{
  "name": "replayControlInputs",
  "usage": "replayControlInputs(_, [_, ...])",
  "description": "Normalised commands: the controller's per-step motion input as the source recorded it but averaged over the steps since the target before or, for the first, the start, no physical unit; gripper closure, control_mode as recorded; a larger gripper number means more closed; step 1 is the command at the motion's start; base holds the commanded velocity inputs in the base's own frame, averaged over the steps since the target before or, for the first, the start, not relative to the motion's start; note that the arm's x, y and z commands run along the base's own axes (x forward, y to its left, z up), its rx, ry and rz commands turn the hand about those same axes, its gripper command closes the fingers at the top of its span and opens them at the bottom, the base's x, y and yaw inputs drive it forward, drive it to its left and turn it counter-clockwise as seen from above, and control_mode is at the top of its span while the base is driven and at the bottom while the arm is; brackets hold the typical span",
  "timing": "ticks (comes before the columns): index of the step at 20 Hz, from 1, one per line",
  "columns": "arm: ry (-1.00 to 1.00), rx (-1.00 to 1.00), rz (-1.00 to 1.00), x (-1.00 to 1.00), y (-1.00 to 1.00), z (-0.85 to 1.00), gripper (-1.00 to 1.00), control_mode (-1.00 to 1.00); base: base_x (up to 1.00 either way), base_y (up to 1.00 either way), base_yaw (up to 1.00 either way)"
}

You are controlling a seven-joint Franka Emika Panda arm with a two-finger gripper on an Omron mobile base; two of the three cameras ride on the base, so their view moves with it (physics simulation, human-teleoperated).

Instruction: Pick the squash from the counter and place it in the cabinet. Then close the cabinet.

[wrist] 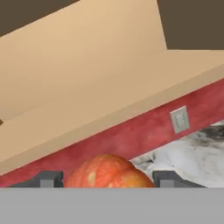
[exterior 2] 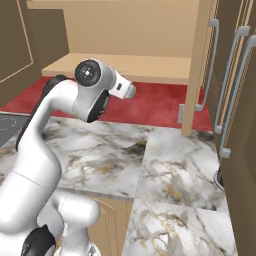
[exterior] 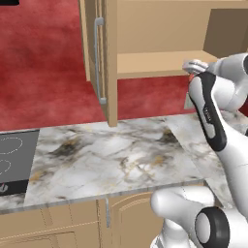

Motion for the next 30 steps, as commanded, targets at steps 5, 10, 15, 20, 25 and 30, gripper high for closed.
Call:
replayControlInputs(5, [-0.06, 0.00, 0.00, 0.50, 0.03, 0.74, 1.00, -1.00, 0.00, 0.00, 0.00])
replayControlInputs(10, [-0.01, 0.00, 0.00, 0.79, 0.10, 0.05, 1.00, -1.00, 0.00, 0.00, 0.00])
replayControlInputs(15, [0.00, 0.00, 0.00, 0.80, 0.12, -0.09, 1.00, -1.00, 0.00, 0.00, 0.00])
replayControlInputs(20, [-0.01, 0.00, 0.00, 0.83, 0.08, -0.15, 1.00, -1.00, 0.00, 0.00, 0.00])
replayControlInputs(25, [-0.03, 0.00, 0.00, 0.77, 0.10, -0.18, -1.00, -1.00, 0.00, 0.00, 0.00])
replayControlInputs(30, [-0.21, 0.00, 0.00, 0.35, 0.04, -0.01, -1.00, -1.00, 0.00, 0.00, 0.00])
